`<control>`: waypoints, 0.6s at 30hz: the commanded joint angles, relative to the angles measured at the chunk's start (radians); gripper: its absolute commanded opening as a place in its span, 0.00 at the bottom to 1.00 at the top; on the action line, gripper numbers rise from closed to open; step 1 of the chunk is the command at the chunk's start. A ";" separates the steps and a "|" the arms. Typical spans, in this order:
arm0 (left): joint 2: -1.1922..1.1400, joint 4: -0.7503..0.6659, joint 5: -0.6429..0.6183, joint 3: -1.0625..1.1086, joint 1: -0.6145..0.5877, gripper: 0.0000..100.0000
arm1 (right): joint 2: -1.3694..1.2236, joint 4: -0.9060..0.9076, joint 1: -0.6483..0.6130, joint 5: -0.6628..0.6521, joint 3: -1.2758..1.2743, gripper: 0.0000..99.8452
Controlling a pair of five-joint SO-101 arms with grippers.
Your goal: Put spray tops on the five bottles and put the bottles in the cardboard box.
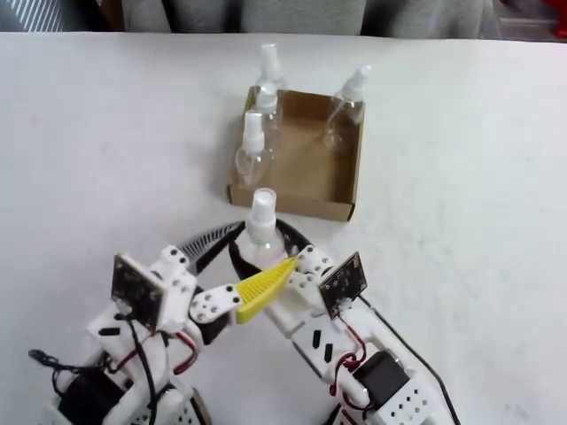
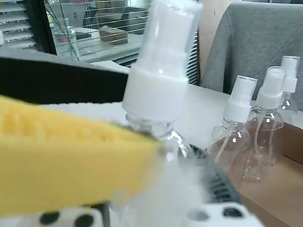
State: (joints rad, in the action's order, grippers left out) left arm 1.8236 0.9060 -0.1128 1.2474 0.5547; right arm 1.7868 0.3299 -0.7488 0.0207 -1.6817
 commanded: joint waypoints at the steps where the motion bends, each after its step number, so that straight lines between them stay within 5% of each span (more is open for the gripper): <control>1: 0.005 0.052 0.000 -0.127 -0.001 0.29 | 0.016 -0.010 0.012 0.009 -0.009 0.02; 12: 0.005 0.193 0.002 -0.307 -0.004 0.29 | 0.016 -0.008 0.024 0.009 -0.009 0.02; 18: 0.005 0.195 0.002 -0.311 -0.159 0.23 | 0.016 -0.091 0.153 0.009 -0.009 0.02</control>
State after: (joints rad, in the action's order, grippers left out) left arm 1.8267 1.0994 -0.1128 0.9712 0.4948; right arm 1.7868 0.3222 -0.6874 0.0207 -1.6817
